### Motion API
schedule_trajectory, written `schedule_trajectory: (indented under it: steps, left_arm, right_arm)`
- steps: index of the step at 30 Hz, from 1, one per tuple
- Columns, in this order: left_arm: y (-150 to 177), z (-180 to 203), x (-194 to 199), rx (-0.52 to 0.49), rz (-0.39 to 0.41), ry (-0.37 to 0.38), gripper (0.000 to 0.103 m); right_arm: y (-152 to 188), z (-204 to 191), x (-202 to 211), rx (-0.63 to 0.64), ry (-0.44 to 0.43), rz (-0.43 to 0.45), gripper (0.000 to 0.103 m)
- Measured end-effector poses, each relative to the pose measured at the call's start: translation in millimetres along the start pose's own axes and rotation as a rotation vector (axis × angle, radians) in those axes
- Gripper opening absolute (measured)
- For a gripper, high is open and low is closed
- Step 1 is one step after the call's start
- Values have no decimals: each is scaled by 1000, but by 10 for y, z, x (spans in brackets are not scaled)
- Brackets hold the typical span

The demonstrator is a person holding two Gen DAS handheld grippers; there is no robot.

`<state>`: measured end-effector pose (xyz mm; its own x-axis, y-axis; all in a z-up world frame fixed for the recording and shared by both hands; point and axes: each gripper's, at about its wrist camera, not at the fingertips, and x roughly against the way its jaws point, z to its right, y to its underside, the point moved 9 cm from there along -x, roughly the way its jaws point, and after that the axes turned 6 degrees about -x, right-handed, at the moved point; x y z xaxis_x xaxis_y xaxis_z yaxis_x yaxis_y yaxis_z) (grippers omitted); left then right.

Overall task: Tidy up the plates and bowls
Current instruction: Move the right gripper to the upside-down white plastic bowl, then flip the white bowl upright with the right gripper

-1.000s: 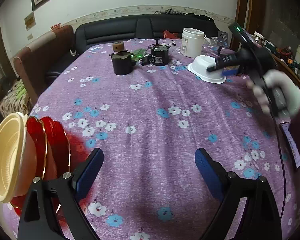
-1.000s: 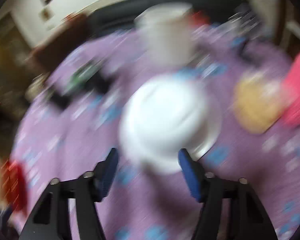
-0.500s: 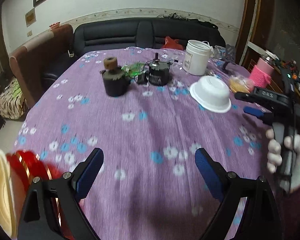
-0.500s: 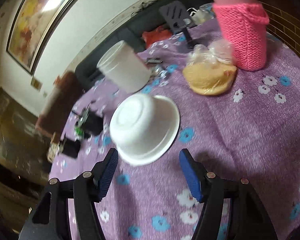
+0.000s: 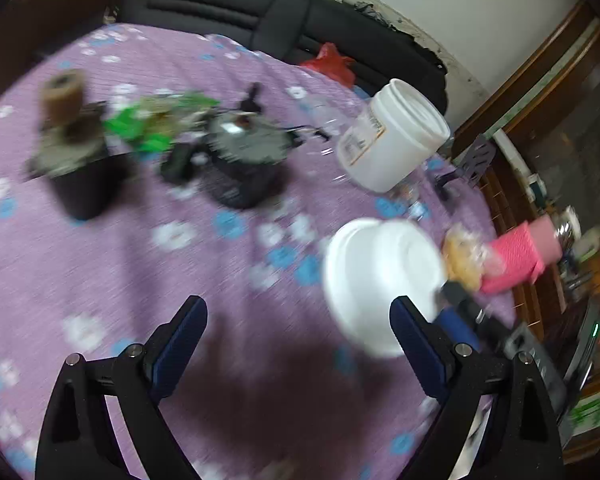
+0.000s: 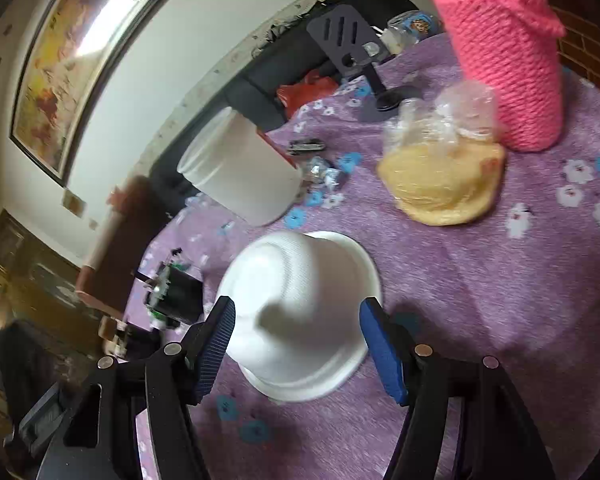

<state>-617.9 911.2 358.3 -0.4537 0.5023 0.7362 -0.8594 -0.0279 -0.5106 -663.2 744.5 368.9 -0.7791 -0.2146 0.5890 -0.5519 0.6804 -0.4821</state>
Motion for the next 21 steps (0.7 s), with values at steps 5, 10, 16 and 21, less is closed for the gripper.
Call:
schedule_trajectory:
  steps: [5, 10, 16, 21]
  left_arm:
    - [-126, 239, -325, -11, -36, 56, 92]
    - [-210, 314, -479, -60, -42, 9, 92]
    - [-277, 351, -667, -88, -69, 12, 92]
    - [-253, 357, -673, -23, -77, 148, 92]
  right_arm:
    - [86, -63, -139, -29, -104, -60, 73]
    - [45, -3, -47, -67, -108, -41, 73]
    - [-29, -62, -56, 29, -34, 62, 73]
    - [93, -83, -196, -13, -127, -14, 74]
